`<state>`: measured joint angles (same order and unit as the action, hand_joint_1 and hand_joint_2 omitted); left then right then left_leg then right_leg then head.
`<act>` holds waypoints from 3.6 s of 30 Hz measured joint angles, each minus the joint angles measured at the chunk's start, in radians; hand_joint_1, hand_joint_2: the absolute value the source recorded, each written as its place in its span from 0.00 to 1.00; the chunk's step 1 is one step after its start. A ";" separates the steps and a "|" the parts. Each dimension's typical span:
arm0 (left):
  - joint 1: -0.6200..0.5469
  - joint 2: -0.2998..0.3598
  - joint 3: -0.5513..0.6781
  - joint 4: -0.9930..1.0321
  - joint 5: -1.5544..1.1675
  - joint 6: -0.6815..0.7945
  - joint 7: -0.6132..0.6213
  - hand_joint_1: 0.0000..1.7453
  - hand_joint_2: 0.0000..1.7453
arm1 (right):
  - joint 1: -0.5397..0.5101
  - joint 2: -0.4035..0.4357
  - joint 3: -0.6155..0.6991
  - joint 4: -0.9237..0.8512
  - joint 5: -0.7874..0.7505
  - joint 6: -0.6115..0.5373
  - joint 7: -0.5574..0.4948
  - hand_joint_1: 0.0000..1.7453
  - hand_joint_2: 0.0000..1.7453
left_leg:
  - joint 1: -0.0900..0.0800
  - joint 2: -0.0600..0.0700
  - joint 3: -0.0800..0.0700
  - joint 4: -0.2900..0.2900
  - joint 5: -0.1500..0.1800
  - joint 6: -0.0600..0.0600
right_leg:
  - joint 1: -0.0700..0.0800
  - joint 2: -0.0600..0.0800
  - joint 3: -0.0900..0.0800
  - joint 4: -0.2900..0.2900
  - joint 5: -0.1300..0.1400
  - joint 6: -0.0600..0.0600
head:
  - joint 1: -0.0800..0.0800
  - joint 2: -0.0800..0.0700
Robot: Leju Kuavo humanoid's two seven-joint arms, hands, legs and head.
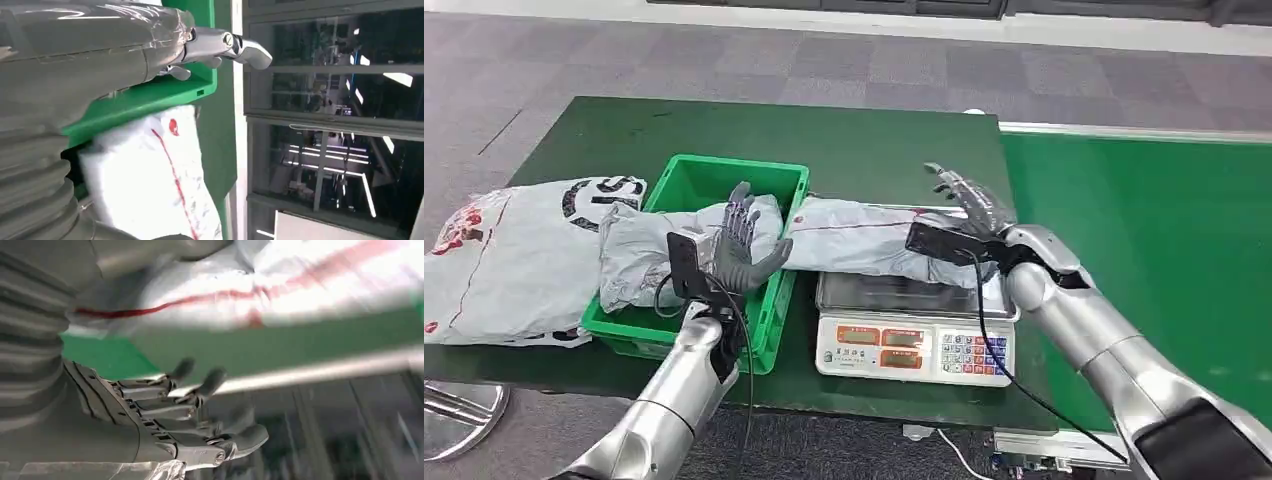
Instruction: Moved the parcel from conveyor to table for the left to box.
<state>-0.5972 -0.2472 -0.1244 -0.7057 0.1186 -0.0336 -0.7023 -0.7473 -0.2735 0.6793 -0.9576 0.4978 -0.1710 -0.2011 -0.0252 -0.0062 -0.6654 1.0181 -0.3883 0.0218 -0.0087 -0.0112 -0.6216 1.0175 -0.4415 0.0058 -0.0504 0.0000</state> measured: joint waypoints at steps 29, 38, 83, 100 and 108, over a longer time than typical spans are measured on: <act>0.002 0.010 0.000 -0.002 -0.002 -0.003 0.000 0.00 1.00 | 0.138 -0.034 -0.195 -0.220 -0.048 -0.076 -0.066 0.00 1.00 | 0.000 0.001 0.000 0.000 0.000 0.000 | 0.000 0.001 0.000 0.000 0.000 0.000 | 0.000 0.000; 0.002 0.010 0.000 -0.002 -0.002 -0.003 0.000 0.00 1.00 | 0.138 -0.034 -0.195 -0.220 -0.048 -0.076 -0.066 0.00 1.00 | 0.000 0.001 0.000 0.000 0.000 0.000 | 0.000 0.001 0.000 0.000 0.000 0.000 | 0.000 0.000; -0.347 -0.050 -0.430 0.304 -0.780 0.159 0.711 0.00 1.00 | 0.288 0.144 -0.492 -0.372 -0.375 0.093 -0.287 0.00 1.00 | 0.001 0.002 -0.006 0.002 0.001 0.001 | 0.001 0.001 -0.005 0.000 0.002 0.000 | 0.000 0.000; -0.404 -0.050 -0.637 0.398 -0.887 -0.103 0.877 0.00 1.00 | 0.288 0.187 -0.492 -0.372 -0.331 0.100 -0.288 0.00 1.00 | 0.001 0.003 -0.002 0.002 0.001 0.001 | 0.002 0.001 -0.002 0.000 0.002 -0.001 | 0.000 0.000; -0.398 -0.050 -0.637 0.399 -0.863 -0.090 0.820 1.00 1.00 | 0.293 0.202 -0.492 -0.386 -0.290 0.099 -0.261 0.00 1.00 | 0.002 0.003 0.004 0.002 -0.001 -0.001 | 0.002 0.002 0.004 0.000 0.000 -0.001 | 0.000 0.000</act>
<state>-0.9953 -0.2972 -0.7618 -0.3071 -0.7446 -0.1239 0.1182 -0.4538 -0.0717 0.1873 -1.3440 0.2079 -0.0721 -0.4620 -0.0236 -0.0028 -0.6609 1.0199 -0.3893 0.0210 -0.0071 -0.0092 -0.6174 1.0177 -0.4418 0.0046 -0.0507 0.0000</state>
